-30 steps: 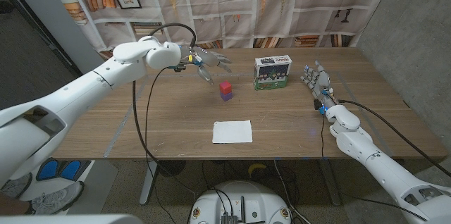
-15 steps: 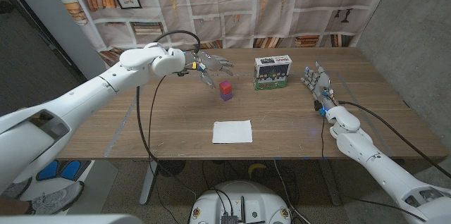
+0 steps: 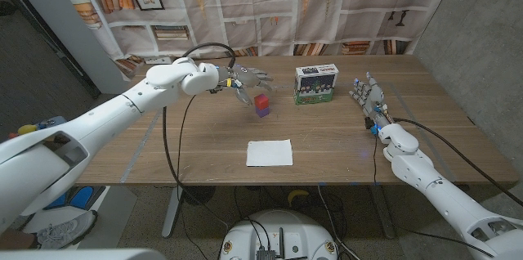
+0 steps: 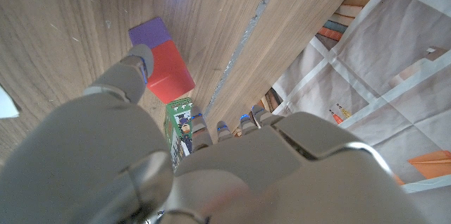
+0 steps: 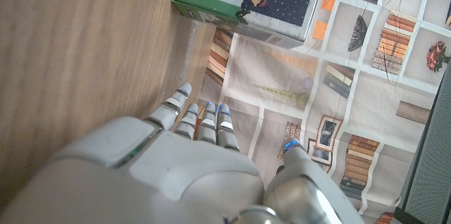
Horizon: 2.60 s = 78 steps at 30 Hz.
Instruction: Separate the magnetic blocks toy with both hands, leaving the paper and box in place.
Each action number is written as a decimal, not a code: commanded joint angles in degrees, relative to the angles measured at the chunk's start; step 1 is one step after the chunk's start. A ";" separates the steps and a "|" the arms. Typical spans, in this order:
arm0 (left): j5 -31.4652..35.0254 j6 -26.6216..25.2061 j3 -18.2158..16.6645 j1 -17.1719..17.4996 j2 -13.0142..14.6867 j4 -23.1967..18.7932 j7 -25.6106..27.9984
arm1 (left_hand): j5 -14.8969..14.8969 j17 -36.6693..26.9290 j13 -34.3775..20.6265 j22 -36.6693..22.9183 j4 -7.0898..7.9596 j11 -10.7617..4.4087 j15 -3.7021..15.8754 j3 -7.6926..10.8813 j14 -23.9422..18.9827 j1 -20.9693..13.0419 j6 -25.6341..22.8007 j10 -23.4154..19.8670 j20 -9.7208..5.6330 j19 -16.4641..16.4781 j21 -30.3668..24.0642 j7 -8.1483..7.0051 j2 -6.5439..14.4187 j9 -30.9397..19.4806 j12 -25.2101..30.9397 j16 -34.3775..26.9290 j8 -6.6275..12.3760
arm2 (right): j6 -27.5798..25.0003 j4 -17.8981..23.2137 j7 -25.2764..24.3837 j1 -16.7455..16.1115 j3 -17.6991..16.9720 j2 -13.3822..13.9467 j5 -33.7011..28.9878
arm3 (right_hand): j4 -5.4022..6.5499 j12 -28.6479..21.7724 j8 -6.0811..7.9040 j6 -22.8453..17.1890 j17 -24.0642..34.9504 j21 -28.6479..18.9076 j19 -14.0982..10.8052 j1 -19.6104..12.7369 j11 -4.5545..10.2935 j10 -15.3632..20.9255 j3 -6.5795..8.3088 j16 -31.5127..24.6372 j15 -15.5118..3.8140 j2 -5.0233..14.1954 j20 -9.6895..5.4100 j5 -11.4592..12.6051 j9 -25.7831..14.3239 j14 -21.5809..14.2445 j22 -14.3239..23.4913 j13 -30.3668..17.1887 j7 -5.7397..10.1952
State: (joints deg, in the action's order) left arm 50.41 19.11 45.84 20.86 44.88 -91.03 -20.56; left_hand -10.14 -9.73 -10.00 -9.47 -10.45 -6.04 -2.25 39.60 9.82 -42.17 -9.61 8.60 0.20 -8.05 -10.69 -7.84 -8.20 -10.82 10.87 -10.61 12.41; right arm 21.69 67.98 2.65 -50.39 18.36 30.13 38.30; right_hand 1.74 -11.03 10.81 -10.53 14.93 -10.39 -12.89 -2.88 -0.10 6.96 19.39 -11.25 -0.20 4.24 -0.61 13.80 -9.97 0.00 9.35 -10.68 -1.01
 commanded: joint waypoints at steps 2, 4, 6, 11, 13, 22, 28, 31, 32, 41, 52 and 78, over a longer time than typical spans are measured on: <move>0.94 1.03 2.12 -1.41 -1.99 4.36 3.78 | 0.17 -0.20 -0.30 -0.16 0.05 -0.10 -0.19 -0.27 1.98 -0.97 -2.06 -1.10 0.04 0.90 -0.44 0.03 -0.02 -0.17 0.47 -0.39 0.99 | -0.86 0.29 -0.03 -0.05 -0.16 0.47 0.23 | 0.04 0.00 0.01 -0.26 0.10 -0.32 -0.41 -0.03 -0.17 0.55 0.33 -0.39 0.38 0.13 -0.03 -0.09 -0.12 -0.37 0.11 -0.05 0.08; 0.95 1.08 2.40 -1.61 -2.22 4.87 4.22 | 0.17 -0.20 -0.29 -0.16 0.04 -0.18 -0.16 -0.37 1.69 -1.25 -3.18 -1.42 0.04 1.23 -0.47 -0.08 -0.03 -0.19 0.52 -0.37 1.47 | -0.86 0.24 -0.03 -0.04 -0.17 0.49 0.22 | 0.03 0.01 0.01 -0.28 0.07 -0.32 -0.44 -0.02 -0.22 0.54 0.35 -0.42 0.47 0.15 0.01 -0.09 -0.12 -0.44 0.11 -0.05 0.07; 0.87 1.25 2.68 -1.87 -2.43 5.37 4.53 | 0.18 -0.20 -0.28 -0.16 0.03 -0.47 0.11 -0.53 0.94 -1.59 -4.24 -2.25 0.17 1.82 -0.56 -0.18 -0.07 -0.20 0.73 -0.50 1.93 | -0.73 0.03 0.24 0.04 -0.18 0.44 0.32 | 0.02 0.01 0.00 -0.28 0.04 -0.34 -0.51 -0.03 -0.21 0.55 0.37 -0.43 0.45 0.16 0.01 -0.10 -0.12 -0.44 0.11 -0.06 0.09; 0.72 1.74 3.26 -2.43 -2.85 6.47 5.60 | 0.21 -0.19 -0.26 -0.17 0.02 -1.26 0.87 -0.98 -0.47 -2.37 -6.89 -3.81 0.17 2.92 -0.61 -0.45 -0.24 -0.23 0.98 -0.58 3.00 | -0.74 -0.54 0.45 0.39 -0.13 0.23 0.41 | 0.01 0.00 0.01 -0.31 -0.02 -0.34 -0.55 0.00 -0.18 0.58 0.39 -0.47 0.47 0.17 0.04 -0.12 -0.12 -0.53 0.11 -0.06 0.10; 0.44 1.96 3.42 -2.63 -3.01 6.90 5.86 | 0.23 -0.19 -0.25 -0.18 0.02 -1.51 1.06 -1.19 -1.04 -2.69 -8.15 -4.61 0.01 3.44 -0.65 -0.42 -0.31 -0.24 1.10 -0.59 3.51 | -0.78 -0.73 0.48 0.56 -0.07 0.13 0.39 | 0.01 0.01 0.00 -0.31 -0.04 -0.34 -0.57 0.00 -0.22 0.56 0.40 -0.46 0.44 0.19 0.06 -0.12 -0.13 -0.51 0.11 -0.06 0.11; -0.41 2.99 4.13 -3.49 -3.66 8.62 7.25 | 0.27 -0.14 -0.22 -0.17 0.05 -2.17 1.78 -2.26 -3.31 -4.16 -14.65 -7.40 -0.23 5.03 -0.55 -0.48 -0.53 -0.33 1.26 -0.53 6.06 | -0.69 -2.01 1.41 1.72 0.37 -0.22 0.20 | -0.05 0.00 0.05 -0.47 -0.16 -0.35 -0.67 -0.05 -0.17 0.60 0.50 -0.47 0.44 0.28 0.12 -0.13 -0.13 -0.52 0.11 -0.06 0.15; -0.53 3.78 4.73 -4.14 -4.33 9.96 8.61 | 0.29 -0.14 -0.20 -0.17 0.11 -2.74 2.57 -2.77 -4.72 -4.64 -16.16 -8.45 -0.56 6.13 -0.68 -0.31 -0.57 -0.35 1.28 -0.69 6.64 | -0.81 -1.88 1.35 2.00 0.41 -0.09 0.02 | -0.07 0.00 0.06 -0.56 -0.23 -0.37 -0.76 -0.06 -0.14 0.61 0.56 -0.49 0.44 0.33 0.18 -0.14 -0.13 -0.56 0.11 -0.06 0.17; -0.45 4.05 5.03 -4.43 -4.54 10.33 9.08 | 0.28 -0.13 -0.19 -0.18 0.14 -2.96 2.93 -3.10 -5.53 -4.96 -17.58 -9.36 -0.53 6.65 -0.68 -0.15 -0.54 -0.33 1.37 -0.72 7.14 | -0.88 -1.67 1.33 1.94 0.35 0.03 0.07 | -0.08 -0.03 0.07 -0.59 -0.26 -0.37 -0.81 -0.07 -0.05 0.71 0.59 -0.49 0.41 0.36 0.17 -0.14 -0.13 -0.54 0.11 -0.06 0.15; -0.33 4.09 5.13 -4.50 -4.54 10.34 9.18 | 0.28 -0.13 -0.19 -0.18 0.15 -3.09 3.07 -3.23 -5.87 -5.07 -17.91 -9.48 -0.58 6.90 -0.70 -0.23 -0.52 -0.33 1.31 -0.75 7.26 | -0.91 -1.61 1.32 1.92 0.33 0.06 0.08 | -0.08 -0.03 0.08 -0.62 -0.27 -0.38 -0.84 -0.07 -0.06 0.70 0.59 -0.49 0.42 0.37 0.16 -0.14 -0.13 -0.56 0.11 -0.06 0.15; -0.24 4.49 5.59 -4.92 -4.54 10.36 9.35 | 0.19 -0.13 -0.17 -0.21 0.26 -3.34 3.92 -4.52 -7.98 -6.57 -25.07 -12.17 -0.88 8.82 -0.65 -0.30 -0.08 -0.58 1.24 -0.51 10.05 | -1.07 -1.17 1.27 1.64 0.16 0.33 0.23 | -0.10 -0.05 0.12 -0.78 -0.34 -0.48 -1.15 -0.09 -0.11 0.77 0.67 -0.53 0.43 0.45 0.30 -0.14 -0.14 -0.63 0.12 -0.06 0.18; 0.05 4.42 5.49 -4.79 -3.96 8.74 8.56 | 0.16 -0.14 -0.17 -0.24 0.32 -3.90 4.90 -5.76 -9.86 -7.75 -30.75 -14.68 -1.26 10.77 -0.75 0.40 0.15 -0.96 1.30 -0.45 12.44 | -1.07 -0.67 1.68 1.22 -0.25 0.72 0.77 | -0.12 -0.04 0.14 -0.93 -0.45 -0.53 -1.45 -0.12 -0.14 0.78 0.80 -0.61 0.45 0.60 0.30 -0.15 -0.14 -0.83 0.12 -0.06 0.25; -0.40 -3.81 -0.24 1.43 0.10 -2.62 5.89 | 0.02 -0.15 -0.13 -0.34 0.69 -4.37 7.30 -9.08 -15.47 -10.37 -45.96 -21.09 -2.36 15.61 -0.99 1.29 1.80 -0.92 1.36 -0.58 18.04 | -1.93 1.23 1.77 -0.11 -0.54 2.07 0.90 | -0.07 -0.09 0.21 -1.53 -0.67 -0.55 -2.07 -0.06 -0.03 1.07 1.13 -0.79 0.50 1.01 0.24 -0.21 -0.15 -1.23 0.13 -0.07 0.30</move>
State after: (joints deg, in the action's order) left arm 51.01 19.57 48.58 19.03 43.15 -88.66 -13.39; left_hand -10.12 -9.73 -9.99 -9.47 -9.83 -10.23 2.13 30.91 -5.05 -52.36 -43.66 -11.76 -2.15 7.00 -11.45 -6.13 -7.36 -11.52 12.20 -10.87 26.65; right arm 20.16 68.47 4.48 -50.07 17.79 31.59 39.45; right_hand 1.59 -11.03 10.81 -11.57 14.10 -10.61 -14.53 -3.56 -0.10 7.58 20.18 -11.68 0.31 4.93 -0.20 13.80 -9.98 -0.95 9.36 -10.69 -0.60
